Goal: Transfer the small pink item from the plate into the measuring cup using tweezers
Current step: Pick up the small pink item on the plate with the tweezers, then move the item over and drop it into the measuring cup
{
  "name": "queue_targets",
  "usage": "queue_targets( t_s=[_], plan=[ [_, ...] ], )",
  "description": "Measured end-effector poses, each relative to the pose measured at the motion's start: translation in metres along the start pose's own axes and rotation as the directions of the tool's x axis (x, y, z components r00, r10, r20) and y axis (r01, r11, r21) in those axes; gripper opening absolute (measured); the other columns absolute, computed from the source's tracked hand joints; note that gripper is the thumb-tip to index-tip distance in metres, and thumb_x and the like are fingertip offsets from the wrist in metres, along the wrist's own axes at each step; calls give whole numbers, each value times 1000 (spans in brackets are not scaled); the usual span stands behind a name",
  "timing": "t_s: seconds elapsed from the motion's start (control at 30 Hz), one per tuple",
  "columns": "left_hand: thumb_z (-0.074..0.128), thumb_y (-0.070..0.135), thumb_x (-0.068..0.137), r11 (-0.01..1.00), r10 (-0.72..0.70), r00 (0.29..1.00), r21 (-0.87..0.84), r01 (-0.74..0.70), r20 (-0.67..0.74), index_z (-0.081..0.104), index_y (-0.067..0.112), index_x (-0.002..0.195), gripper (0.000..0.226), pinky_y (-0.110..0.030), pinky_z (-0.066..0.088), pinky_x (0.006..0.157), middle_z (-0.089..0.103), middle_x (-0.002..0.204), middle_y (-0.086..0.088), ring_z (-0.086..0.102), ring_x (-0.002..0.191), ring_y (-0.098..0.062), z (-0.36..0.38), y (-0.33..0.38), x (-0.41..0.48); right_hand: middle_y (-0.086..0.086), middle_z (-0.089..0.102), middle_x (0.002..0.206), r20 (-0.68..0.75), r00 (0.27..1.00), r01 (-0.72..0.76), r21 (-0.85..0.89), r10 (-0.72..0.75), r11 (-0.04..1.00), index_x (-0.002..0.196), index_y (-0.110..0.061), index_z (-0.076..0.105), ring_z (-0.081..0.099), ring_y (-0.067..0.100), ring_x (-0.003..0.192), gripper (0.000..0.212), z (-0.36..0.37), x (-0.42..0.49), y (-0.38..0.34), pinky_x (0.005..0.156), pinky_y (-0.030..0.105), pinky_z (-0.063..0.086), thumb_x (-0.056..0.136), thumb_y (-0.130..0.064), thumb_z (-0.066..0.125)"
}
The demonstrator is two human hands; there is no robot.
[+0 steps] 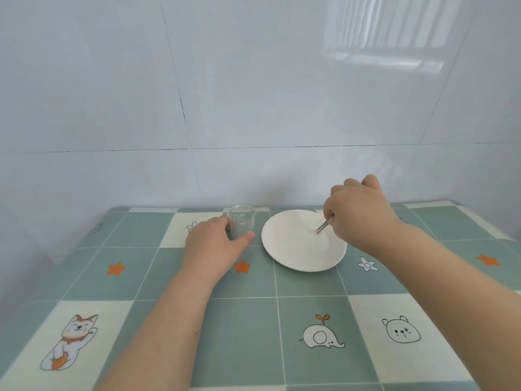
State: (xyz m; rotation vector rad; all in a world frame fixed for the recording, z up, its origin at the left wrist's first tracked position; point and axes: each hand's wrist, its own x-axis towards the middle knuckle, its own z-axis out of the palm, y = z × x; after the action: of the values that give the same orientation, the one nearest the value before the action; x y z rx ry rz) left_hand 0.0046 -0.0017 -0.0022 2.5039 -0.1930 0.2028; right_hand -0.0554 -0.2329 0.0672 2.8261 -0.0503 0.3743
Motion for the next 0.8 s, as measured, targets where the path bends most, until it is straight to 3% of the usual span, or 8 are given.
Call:
queue_targets(
  t_s=[0.17,0.33,0.53,0.8],
  plan=[
    [61,60,76,1000,-1,1000,5,1,3,68,23,100,45,-37,48,86,69,104,7,60,99,-19,0,1,0,-5,66,88,-27,999,-23,89,25,996,83,-27,75,51,21,88,21,-8,0,1,83,33,27,84,-15,57],
    [61,60,76,1000,0,1000,7,0,3,68,22,101,45,-36,48,86,69,104,7,59,100,-18,-1,0,-1,-5,66,85,-94,995,-26,154,41,988,81,-26,75,50,21,86,22,-12,1,1,79,33,22,83,-12,58],
    [63,58,76,1000,-4,1000,10,4,7,68,21,100,45,-36,47,87,69,104,6,59,100,-19,-2,2,-2,-5,65,85,-149,988,-2,188,30,982,82,-26,74,50,21,87,23,-25,6,-7,85,35,28,83,-11,58],
    [63,56,77,1000,-1,1000,7,0,5,68,18,96,43,-37,48,85,69,99,4,60,96,-20,-5,5,-3,-5,66,88,-236,972,71,255,-9,964,85,-25,74,50,22,90,20,-42,19,-29,80,32,20,85,-13,58]
  ],
)
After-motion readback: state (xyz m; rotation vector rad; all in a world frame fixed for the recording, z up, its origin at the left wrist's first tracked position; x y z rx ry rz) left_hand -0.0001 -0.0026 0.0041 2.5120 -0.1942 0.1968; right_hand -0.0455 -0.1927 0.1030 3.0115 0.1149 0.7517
